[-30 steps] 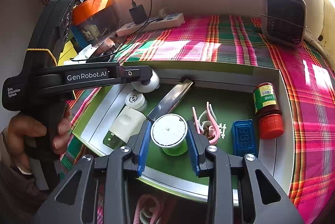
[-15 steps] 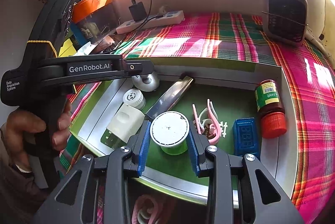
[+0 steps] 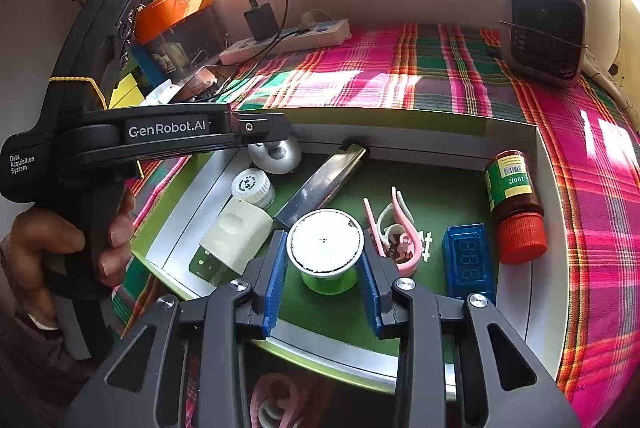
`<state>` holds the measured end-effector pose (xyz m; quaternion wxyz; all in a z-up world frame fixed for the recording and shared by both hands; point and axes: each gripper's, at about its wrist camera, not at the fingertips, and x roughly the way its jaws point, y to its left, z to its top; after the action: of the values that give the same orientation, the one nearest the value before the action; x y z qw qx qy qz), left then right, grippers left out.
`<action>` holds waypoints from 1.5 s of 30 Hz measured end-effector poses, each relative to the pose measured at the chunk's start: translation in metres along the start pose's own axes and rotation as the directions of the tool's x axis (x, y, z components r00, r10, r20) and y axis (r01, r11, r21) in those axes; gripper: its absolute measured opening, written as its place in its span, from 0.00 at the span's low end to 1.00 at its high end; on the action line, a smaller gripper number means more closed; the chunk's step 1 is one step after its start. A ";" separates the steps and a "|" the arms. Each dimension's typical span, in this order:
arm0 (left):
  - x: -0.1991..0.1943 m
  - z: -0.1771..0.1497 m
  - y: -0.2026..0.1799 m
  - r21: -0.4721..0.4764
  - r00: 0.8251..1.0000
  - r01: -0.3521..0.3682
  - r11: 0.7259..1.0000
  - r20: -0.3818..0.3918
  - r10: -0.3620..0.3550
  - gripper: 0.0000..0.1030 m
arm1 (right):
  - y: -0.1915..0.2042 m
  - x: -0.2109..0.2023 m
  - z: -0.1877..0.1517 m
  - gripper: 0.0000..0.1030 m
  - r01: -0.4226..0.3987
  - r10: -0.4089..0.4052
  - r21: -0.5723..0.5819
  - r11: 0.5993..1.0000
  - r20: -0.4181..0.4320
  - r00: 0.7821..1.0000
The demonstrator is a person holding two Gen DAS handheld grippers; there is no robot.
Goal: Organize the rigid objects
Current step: 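Lower both objects into the tray and open both grippers to release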
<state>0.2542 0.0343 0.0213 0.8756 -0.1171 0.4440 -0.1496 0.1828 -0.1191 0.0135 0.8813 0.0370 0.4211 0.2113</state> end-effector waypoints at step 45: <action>-0.007 -0.009 -0.009 0.062 0.996 -0.090 0.994 0.018 0.089 0.41 | 0.000 -0.009 -0.004 0.50 0.032 -0.032 -0.002 0.999 0.014 0.999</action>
<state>0.2416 0.0275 0.0243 0.8881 -0.0705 0.4372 -0.1232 0.1750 -0.1232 0.0174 0.8876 0.0308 0.4152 0.1971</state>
